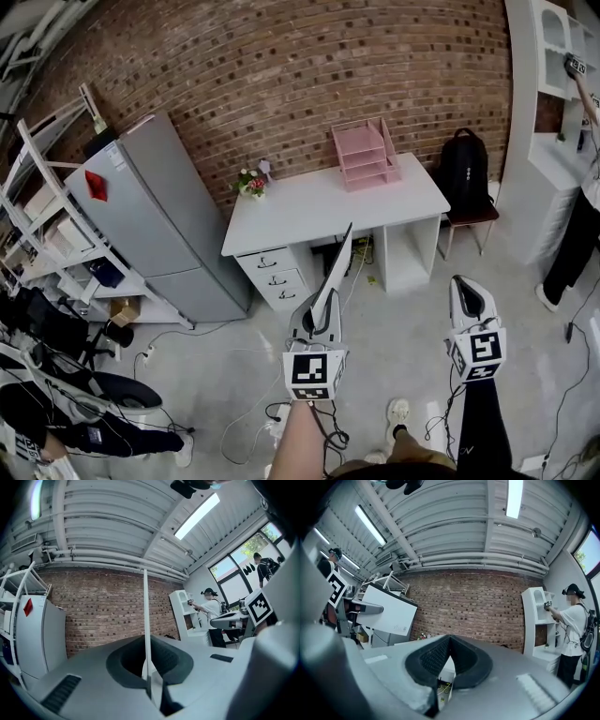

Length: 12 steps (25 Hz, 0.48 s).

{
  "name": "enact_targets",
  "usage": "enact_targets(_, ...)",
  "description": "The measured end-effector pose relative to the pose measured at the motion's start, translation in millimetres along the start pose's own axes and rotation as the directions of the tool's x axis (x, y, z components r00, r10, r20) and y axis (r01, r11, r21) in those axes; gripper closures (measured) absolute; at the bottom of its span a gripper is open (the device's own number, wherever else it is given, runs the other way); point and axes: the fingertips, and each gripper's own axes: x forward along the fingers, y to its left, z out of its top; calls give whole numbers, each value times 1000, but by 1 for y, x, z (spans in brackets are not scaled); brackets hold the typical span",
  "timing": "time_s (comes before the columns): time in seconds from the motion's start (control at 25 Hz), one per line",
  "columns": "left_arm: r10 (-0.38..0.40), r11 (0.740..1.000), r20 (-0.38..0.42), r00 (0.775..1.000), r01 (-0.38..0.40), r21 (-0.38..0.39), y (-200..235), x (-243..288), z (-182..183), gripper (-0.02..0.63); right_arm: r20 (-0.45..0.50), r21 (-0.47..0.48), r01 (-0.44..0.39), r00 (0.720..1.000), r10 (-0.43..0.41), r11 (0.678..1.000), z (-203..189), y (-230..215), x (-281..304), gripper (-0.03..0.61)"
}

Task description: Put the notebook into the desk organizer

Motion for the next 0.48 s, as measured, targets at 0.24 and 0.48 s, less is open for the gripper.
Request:
enact_targets(0.24,21,1000,-8,1000,-21,-16,16,76,-7,598,0,13,-14,1000,14,1000,-9,-33,78,578)
enact_targets(0.48,42,999,-9,999,-42,-16,20,149,-10,598,0,17,-42,999,42,999,-21,-70,143,578)
